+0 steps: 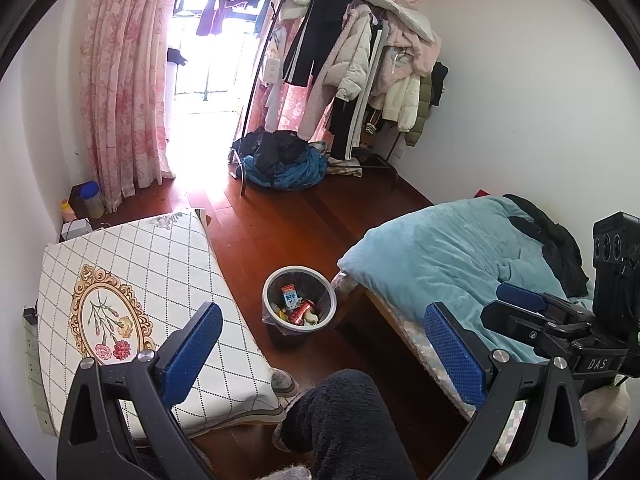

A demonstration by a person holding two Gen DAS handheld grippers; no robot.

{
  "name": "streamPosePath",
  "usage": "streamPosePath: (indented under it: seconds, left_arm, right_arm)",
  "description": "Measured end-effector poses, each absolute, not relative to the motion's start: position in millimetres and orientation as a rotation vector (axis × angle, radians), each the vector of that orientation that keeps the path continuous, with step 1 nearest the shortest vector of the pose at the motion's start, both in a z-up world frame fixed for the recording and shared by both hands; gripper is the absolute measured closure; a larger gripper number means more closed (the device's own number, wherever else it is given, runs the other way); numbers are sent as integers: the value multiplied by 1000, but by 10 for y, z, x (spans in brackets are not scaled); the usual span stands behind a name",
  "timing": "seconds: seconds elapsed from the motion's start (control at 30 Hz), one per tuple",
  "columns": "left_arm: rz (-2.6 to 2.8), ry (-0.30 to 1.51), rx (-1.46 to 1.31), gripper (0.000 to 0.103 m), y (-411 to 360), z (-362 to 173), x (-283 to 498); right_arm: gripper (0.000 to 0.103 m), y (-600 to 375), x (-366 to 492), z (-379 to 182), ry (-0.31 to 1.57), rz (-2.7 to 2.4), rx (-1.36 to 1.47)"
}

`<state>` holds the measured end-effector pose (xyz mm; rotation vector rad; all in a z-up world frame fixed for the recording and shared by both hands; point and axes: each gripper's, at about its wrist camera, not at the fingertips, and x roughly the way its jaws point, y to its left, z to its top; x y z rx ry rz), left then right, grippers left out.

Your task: Collect trash

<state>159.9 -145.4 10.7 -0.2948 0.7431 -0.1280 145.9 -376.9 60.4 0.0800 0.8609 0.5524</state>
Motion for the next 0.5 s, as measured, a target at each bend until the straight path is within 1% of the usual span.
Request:
streamPosePath:
  seconds: [0.5]
  left_arm:
    - [-136, 736, -303, 0, -1473, 145, 1582]
  right_arm:
    - [0, -3825, 1417, 608, 862, 556, 83]
